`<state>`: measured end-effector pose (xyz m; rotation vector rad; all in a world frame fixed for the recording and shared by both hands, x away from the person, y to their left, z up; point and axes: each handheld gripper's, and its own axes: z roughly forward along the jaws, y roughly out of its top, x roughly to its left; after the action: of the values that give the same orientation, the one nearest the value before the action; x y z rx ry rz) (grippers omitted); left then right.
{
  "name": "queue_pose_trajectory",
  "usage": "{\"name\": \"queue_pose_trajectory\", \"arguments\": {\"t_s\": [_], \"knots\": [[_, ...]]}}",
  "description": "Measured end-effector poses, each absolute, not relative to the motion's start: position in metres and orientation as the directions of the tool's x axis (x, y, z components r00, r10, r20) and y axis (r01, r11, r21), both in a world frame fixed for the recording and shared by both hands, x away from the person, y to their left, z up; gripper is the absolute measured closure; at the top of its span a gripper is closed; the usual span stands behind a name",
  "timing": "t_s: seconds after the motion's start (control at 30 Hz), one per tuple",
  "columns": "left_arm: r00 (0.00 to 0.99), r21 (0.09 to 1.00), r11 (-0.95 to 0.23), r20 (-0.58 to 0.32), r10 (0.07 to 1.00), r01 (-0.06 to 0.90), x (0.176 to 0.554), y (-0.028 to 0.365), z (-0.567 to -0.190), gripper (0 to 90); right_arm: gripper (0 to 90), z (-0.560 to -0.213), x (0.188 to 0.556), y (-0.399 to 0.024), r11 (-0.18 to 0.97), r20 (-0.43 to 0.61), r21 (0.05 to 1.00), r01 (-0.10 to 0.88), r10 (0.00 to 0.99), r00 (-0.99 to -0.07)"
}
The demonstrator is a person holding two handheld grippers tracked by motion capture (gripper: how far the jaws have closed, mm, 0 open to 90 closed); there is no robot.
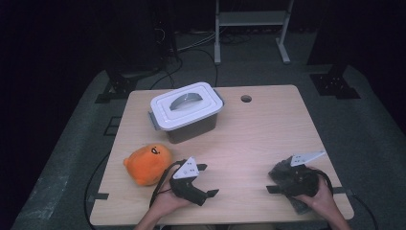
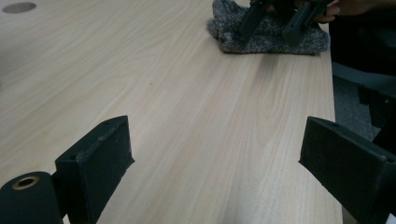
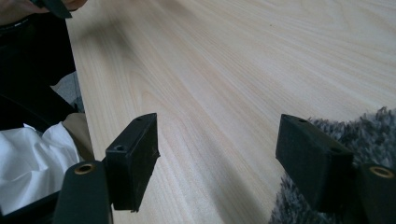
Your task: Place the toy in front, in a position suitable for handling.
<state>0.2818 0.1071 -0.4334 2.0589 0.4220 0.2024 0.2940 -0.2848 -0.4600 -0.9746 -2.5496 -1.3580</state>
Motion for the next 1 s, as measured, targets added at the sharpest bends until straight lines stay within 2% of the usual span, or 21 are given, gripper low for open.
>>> {"name": "queue_pose_trajectory", "arguments": {"t_s": [0.27,0.57,1.0], "knots": [[0.916,0.881,-0.419,-0.036,0.399,0.217,0.285,0.123,-0.424,8.4,28.6,-0.460,0.294,-0.285,0.397,0.361,0.717,0.572,0.491,-0.793],[0.902,0.890,-0.409,-0.004,0.432,0.200,0.286,0.152,-0.408,8.3,28.6,-0.461,0.295,-0.284,0.405,0.361,0.710,0.576,0.492,-0.792],[0.880,0.886,-0.442,0.091,0.467,0.143,0.280,0.182,-0.387,8.2,28.7,-0.460,0.294,-0.282,0.413,0.355,0.708,0.572,0.492,-0.795]]}}
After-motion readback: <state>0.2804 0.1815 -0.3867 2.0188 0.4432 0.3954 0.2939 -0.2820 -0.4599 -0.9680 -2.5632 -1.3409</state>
